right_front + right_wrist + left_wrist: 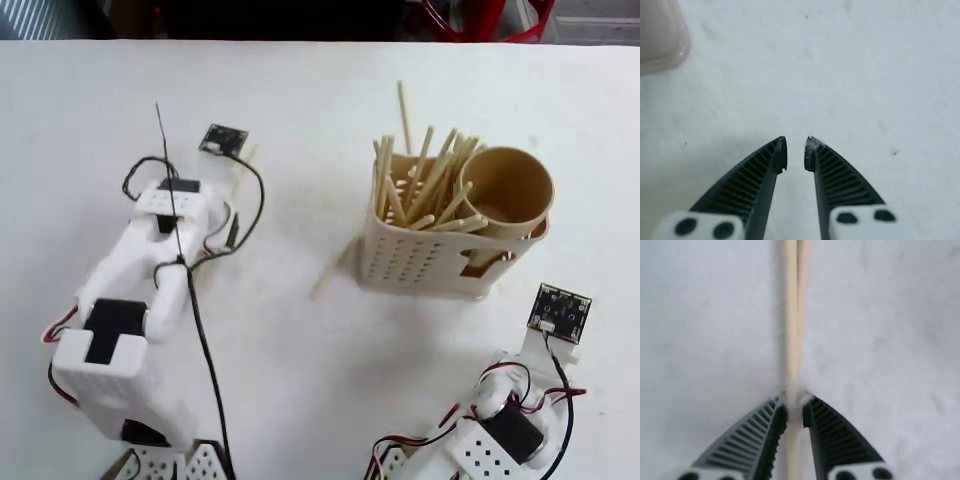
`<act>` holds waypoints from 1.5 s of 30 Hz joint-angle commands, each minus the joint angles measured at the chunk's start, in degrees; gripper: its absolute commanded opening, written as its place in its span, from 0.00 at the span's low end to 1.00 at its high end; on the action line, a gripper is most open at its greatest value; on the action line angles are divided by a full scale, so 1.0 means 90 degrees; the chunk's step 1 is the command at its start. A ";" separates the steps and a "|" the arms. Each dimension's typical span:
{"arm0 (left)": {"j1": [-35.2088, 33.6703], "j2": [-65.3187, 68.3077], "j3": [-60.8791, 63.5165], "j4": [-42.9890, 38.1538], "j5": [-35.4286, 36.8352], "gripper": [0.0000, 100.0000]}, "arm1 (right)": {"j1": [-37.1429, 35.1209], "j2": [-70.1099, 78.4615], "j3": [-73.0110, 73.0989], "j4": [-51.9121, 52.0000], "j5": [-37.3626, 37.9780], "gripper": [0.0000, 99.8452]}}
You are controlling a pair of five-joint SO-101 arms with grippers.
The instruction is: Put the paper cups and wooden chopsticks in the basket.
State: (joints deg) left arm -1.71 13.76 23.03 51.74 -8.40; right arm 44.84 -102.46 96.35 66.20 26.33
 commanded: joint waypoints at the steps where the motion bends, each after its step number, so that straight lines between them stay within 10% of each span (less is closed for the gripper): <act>1: 0.0073 -0.0054 -0.0137 -0.0010 0.0059 0.09 | -0.0005 -0.0015 0.0059 -0.0083 0.0059 0.07; 19: 0.0024 -0.0181 -0.0205 -0.0029 0.0049 0.02 | -0.0044 -0.0015 0.0059 -0.0083 0.0059 0.07; 33: 0.0161 -0.3775 0.0694 0.0117 0.0117 0.02 | -0.0044 -0.0015 0.0059 -0.0083 0.0059 0.07; 45: 0.3140 -0.5475 -0.1612 0.0606 0.0117 0.02 | -0.0044 -0.0015 0.0059 -0.0083 0.0059 0.07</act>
State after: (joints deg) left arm 16.84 -32.92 19.87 56.92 -7.96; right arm 44.84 -102.46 96.35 66.20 26.42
